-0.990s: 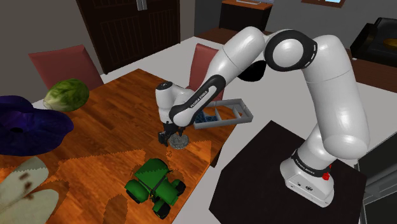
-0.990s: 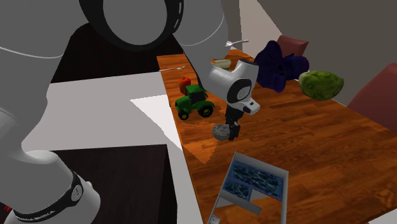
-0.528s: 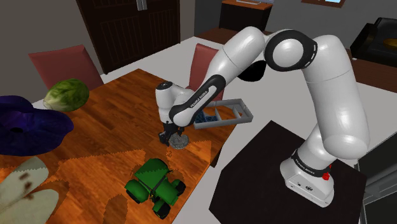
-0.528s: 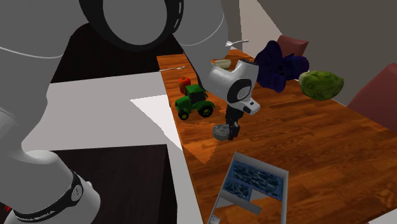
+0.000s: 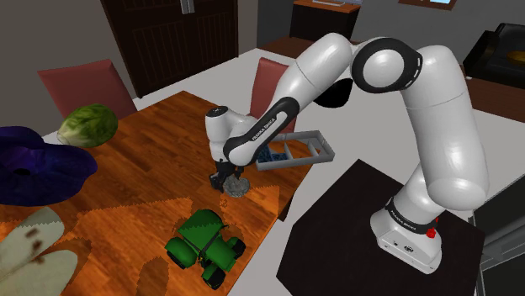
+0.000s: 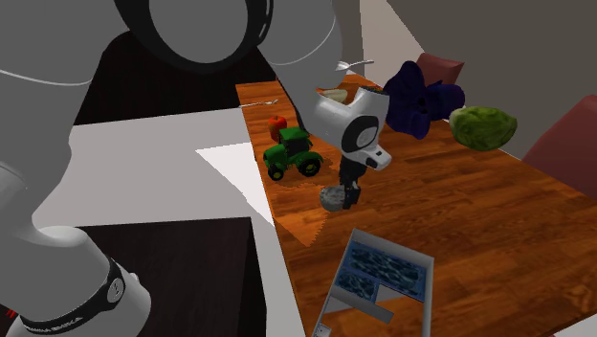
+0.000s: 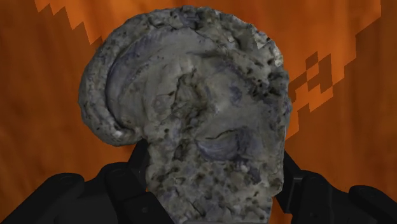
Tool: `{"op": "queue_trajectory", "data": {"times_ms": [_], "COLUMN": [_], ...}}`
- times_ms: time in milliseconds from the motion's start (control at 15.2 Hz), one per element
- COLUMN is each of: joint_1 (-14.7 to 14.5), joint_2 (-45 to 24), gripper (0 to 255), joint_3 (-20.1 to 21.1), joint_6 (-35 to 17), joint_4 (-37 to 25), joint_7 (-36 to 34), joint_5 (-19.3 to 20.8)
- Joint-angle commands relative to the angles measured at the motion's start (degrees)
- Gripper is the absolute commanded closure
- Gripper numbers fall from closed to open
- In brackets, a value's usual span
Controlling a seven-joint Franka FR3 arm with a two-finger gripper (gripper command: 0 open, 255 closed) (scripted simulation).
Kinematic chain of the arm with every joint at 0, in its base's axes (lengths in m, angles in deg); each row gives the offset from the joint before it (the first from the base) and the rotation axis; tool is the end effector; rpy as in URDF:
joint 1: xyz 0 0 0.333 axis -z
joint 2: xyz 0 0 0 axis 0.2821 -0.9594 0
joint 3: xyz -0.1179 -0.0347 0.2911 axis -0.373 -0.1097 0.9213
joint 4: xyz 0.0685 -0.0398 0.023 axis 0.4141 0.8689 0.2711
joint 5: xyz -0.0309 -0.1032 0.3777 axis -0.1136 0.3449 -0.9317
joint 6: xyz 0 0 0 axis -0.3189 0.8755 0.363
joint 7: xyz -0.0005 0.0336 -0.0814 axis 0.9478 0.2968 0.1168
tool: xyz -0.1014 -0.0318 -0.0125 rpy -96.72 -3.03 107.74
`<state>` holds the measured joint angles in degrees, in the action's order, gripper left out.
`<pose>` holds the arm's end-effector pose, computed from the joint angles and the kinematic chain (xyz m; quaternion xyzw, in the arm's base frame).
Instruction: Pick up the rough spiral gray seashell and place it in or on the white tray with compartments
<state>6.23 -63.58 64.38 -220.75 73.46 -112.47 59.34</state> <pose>0.5525 0.3094 0.1544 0.9986 -0.0188 -0.0492 0.0036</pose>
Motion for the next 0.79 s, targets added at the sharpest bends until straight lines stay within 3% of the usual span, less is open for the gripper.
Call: {"op": "queue_trajectory", "data": {"times_ms": [0, 726], "joint_1": [0.3, 1.9], "joint_2": [1.0, 7.4], "gripper": [255, 255], "joint_3": [0.3, 2.5], "joint_6": [0.7, 6.1], "joint_4": [0.3, 1.1], "joint_7": [0.2, 1.5], "joint_5": [-0.4, -2.9]}}
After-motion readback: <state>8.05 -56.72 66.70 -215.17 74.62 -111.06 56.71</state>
